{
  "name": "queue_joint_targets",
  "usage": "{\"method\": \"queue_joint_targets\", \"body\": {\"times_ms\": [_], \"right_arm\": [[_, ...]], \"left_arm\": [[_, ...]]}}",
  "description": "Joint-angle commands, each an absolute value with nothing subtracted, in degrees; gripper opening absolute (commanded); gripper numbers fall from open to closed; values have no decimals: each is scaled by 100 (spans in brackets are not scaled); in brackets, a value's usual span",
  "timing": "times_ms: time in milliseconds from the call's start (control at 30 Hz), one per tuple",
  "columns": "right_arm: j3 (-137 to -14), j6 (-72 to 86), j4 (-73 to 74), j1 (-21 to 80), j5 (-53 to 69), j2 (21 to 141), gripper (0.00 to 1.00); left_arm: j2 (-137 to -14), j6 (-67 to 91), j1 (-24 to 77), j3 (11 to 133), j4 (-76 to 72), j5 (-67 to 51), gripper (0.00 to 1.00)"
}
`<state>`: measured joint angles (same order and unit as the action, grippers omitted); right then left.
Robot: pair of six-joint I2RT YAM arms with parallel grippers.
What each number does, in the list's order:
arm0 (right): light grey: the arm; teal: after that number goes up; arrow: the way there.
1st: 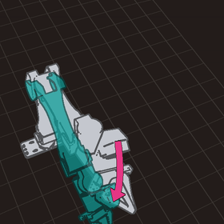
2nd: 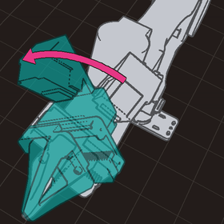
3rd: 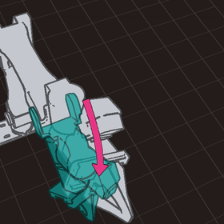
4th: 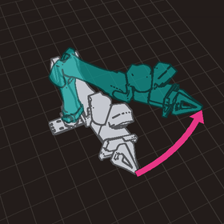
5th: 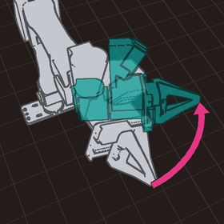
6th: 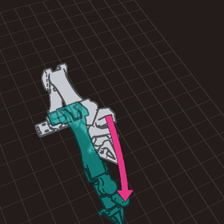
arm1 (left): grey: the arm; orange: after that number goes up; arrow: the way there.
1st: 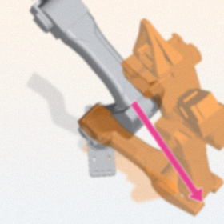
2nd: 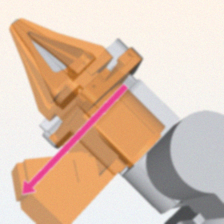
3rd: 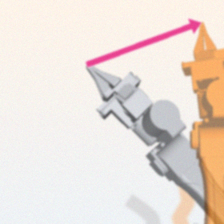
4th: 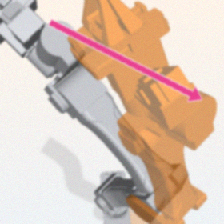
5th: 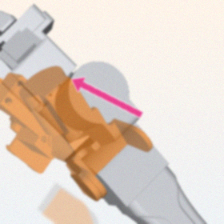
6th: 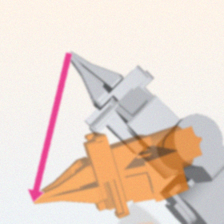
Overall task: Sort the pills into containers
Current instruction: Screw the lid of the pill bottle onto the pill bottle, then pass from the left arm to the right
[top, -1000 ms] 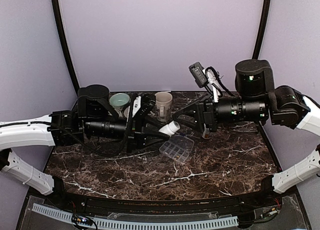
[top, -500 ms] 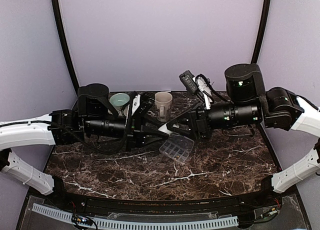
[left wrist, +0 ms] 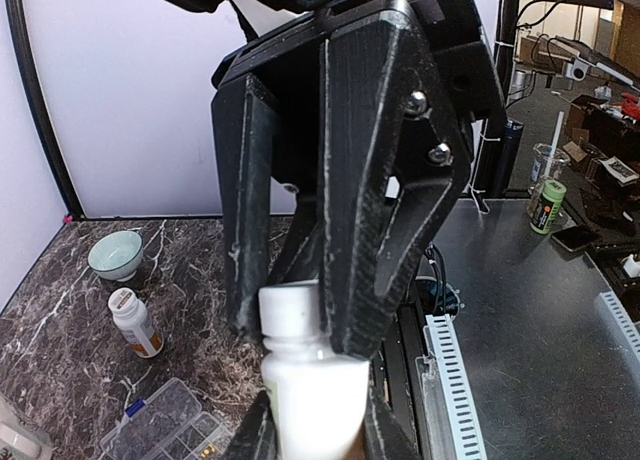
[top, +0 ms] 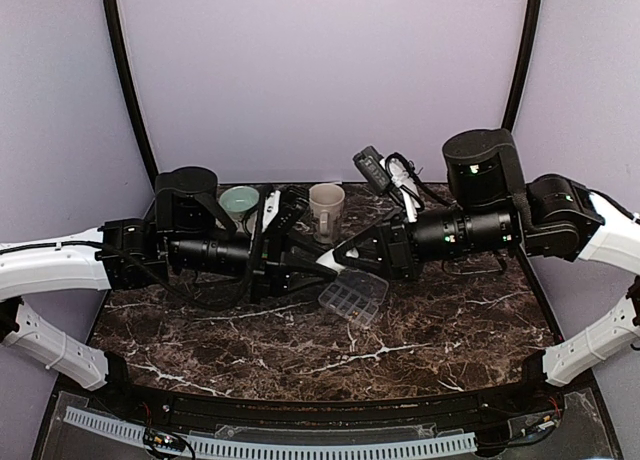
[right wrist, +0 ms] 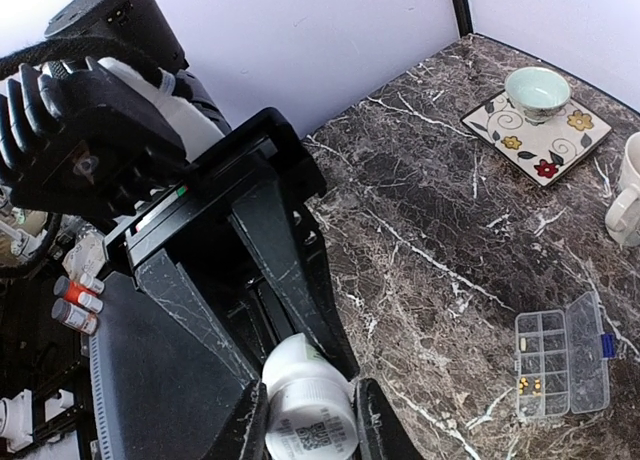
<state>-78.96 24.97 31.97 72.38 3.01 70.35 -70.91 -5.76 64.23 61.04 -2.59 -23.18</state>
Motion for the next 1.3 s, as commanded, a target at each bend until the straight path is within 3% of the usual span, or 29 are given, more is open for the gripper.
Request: {"method": "queue_joint_targets", "body": {"times_ms": [0,200,700,1100,1167,1267], "right_arm": [[-8182,2802,3039,7286,454,7150,5],[-8487,3788,3313,7270,316,7696,0],[-8799,5570,3277,6944,321,8679,0],[-8840,5467,3351,6881,133,8890,0],[-8800,5431,3317,6864,113,8878,0],[-8832,5339,3372,6849,-4,8839,0]], "left_arm": [[-7015,-626,6398,6173,-282,-2188,0],[-6979,-875,6475,6016,-706,-1390,0],[-7909,-3593,7958,5602,-4045,3224,0],[-8106,-3996,7983,5535,-4851,3801,0],[-8083,-3944,7981,5513,-4797,3819,8],[-8009,-3784,7984,5506,-4619,3838,28]]}}
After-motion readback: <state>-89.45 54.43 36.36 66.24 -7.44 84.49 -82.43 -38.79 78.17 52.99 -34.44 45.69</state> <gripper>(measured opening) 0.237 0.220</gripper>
